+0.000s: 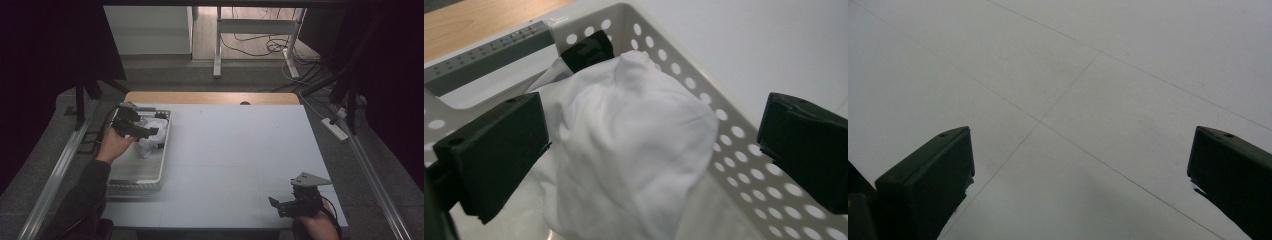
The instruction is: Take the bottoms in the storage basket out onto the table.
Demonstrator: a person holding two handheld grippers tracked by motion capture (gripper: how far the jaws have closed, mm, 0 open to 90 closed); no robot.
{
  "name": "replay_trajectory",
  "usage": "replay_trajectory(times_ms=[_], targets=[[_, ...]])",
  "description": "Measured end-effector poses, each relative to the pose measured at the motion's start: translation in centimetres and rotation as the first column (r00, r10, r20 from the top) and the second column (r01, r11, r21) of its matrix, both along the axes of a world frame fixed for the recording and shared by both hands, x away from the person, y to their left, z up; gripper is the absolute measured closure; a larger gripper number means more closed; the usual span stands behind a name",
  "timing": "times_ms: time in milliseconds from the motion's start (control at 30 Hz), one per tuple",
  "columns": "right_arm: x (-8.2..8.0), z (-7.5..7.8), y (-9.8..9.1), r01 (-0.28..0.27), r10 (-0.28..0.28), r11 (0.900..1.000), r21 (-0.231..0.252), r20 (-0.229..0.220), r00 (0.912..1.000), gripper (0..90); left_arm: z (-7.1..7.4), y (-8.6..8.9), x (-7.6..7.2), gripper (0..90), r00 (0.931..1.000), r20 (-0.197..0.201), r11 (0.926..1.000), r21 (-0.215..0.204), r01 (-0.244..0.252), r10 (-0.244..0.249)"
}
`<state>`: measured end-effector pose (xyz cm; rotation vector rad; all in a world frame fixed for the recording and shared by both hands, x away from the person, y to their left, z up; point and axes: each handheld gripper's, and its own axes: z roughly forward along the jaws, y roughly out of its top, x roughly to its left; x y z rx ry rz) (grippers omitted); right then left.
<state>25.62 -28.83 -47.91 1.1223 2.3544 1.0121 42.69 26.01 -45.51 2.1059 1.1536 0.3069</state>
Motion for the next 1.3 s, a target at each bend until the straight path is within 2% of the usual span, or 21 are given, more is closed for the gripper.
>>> replay_trajectory(times_ms=[67, 100, 167, 367, 467, 533, 833, 1000, 1067, 1300], targets=[[0.0, 0.0, 0.0, 0.0, 0.0, 1.0, 0.0, 0.0, 1.0, 0.0, -0.3, -0.2, 0.4, 0.0, 0.9999, -0.009, 0.9995, 0.031, -0.005, 0.006], [0.0, 0.0, 0.0, 0.0, 0.0, 1.0, 0.001, 0.0, 1.0, 0.0, -0.4, -0.3, 0.7, 0.0, 0.9999, -0.015, 0.9994, 0.033, -0.005, 0.005], [0.0, 0.0, 0.0, -0.001, 0.001, 1.0, 0.0, -0.001, 1.0, 0.0, -0.8, -0.3, 1.1, 0.0, 0.9993, -0.038, 0.9997, 0.023, -0.005, 0.006], [0.0, 0.0, 0.0, -0.001, 0.001, 1.0, 0.0, 0.0, 1.0, 0.0, -2.1, -0.2, 2.4, 0.0, 0.9979, -0.065, 0.9999, 0.015, -0.003, 0.004], [0.0, 0.0, 0.0, -0.002, 0.002, 1.0, 0.0, 0.0, 1.0, 0.0, -2.9, -0.3, 2.9, 0.0, 0.9964, -0.084, 0.9999, 0.011, 0.011, -0.01], [0.0, 0.0, 0.0, -0.002, 0.002, 1.0, 0.001, 0.0, 1.0, 0.0, -3.4, -0.4, 3.2, 0.0, 0.9942, -0.105, 0.9998, -0.006, 0.02, -0.021], [0.0, 0.0, 0.0, -0.003, 0.003, 1.0, 0.0, -0.001, 1.0, 0.0, -5.3, -1.2, 3.7, 0.0, 0.9868, -0.154, 0.9987, 0.003, 0.05, -0.049], [0.0, 0.0, 0.0, -0.004, 0.004, 1.0, 0.0, 0.0, 1.0, 0.0, -6.0, -1.5, 4.0, 0.0, 0.9794, -0.19, 0.9973, 0.014, 0.072, -0.068], [0.0, 0.0, 0.0, -0.005, 0.005, 1.0, -0.002, 0.001, 1.0, 0.0, -6.6, -1.8, 4.1, 0.0, 0.9716, -0.221, 0.9943, 0.045, 0.097, -0.085], [-0.1, 0.0, 0.0, -0.009, 0.009, 0.9999, -0.005, 0.002, 1.0, 0.0, -7.1, -1.8, 4.3, 0.0, 0.9637, -0.249, 0.9928, 0.047, 0.11, -0.095]])
